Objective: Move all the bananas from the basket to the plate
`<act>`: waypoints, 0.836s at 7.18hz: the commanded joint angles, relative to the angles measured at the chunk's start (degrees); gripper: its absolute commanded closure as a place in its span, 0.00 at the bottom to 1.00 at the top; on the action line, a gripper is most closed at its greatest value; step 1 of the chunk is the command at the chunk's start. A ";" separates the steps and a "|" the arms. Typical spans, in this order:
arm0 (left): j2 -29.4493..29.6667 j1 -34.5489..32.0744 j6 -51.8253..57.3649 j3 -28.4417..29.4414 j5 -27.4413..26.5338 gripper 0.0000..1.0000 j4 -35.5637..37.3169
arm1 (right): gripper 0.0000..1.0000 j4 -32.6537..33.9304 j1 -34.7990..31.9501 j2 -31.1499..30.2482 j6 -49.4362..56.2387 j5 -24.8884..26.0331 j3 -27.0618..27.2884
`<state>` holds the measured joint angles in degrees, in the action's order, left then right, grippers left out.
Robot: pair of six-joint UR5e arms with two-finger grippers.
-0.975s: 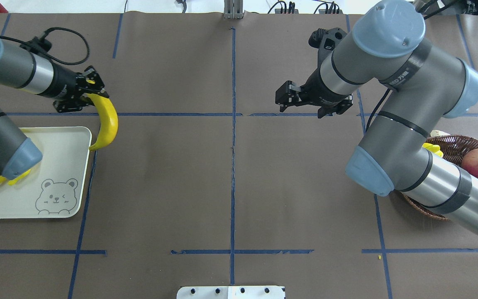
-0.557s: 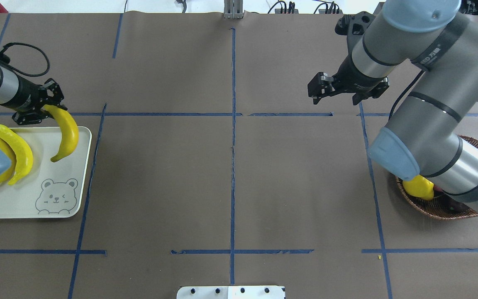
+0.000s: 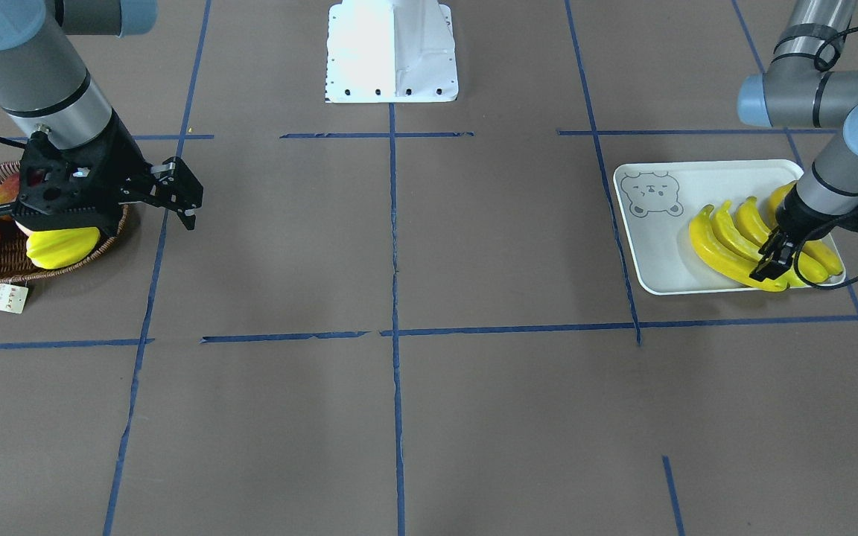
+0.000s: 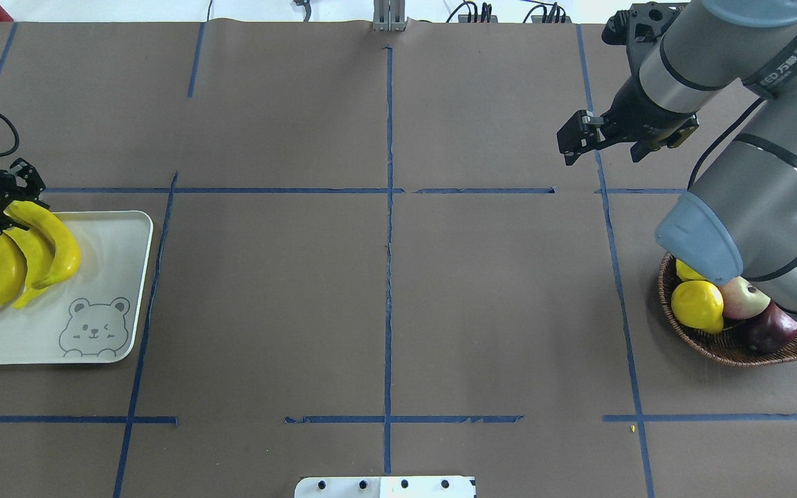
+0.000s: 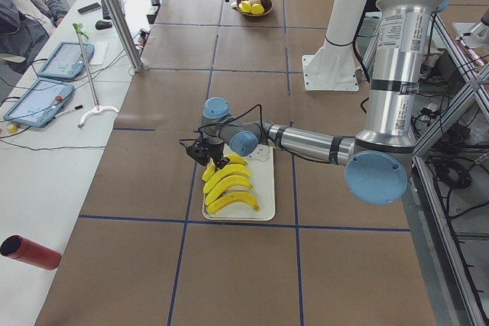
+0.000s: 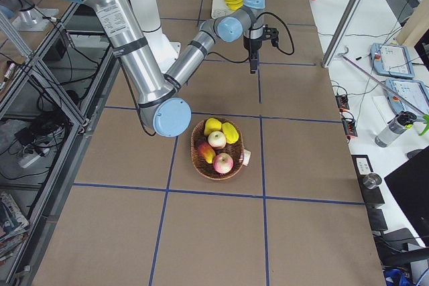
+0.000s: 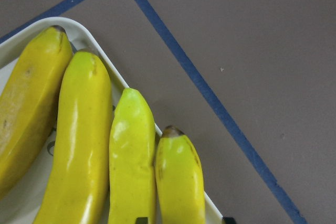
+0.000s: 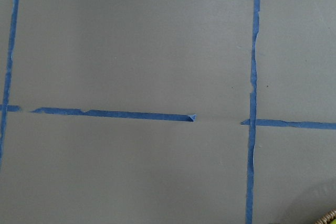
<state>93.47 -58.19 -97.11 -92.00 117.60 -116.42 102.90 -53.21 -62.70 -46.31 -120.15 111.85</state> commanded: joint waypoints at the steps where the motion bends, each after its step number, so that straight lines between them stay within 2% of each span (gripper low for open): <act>1: -0.30 -2.62 10.65 -0.37 1.48 0.00 0.58 | 0.00 1.24 -1.62 -0.40 1.74 -0.35 0.12; 3: -2.13 -10.68 30.21 -0.46 10.59 0.00 1.63 | 0.00 7.03 -5.22 -1.71 11.63 -0.44 1.08; 4: -3.02 -14.55 41.71 -0.81 12.55 0.00 2.77 | 0.00 7.49 -7.85 -4.42 17.60 -1.31 1.61; 6: -3.20 -21.84 69.36 -1.34 12.57 0.00 11.60 | 0.00 7.14 -15.39 -11.62 31.65 -5.78 1.62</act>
<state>90.50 -75.29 -44.92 -93.04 129.69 -110.08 109.98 -64.00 -70.15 -23.41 -123.58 113.37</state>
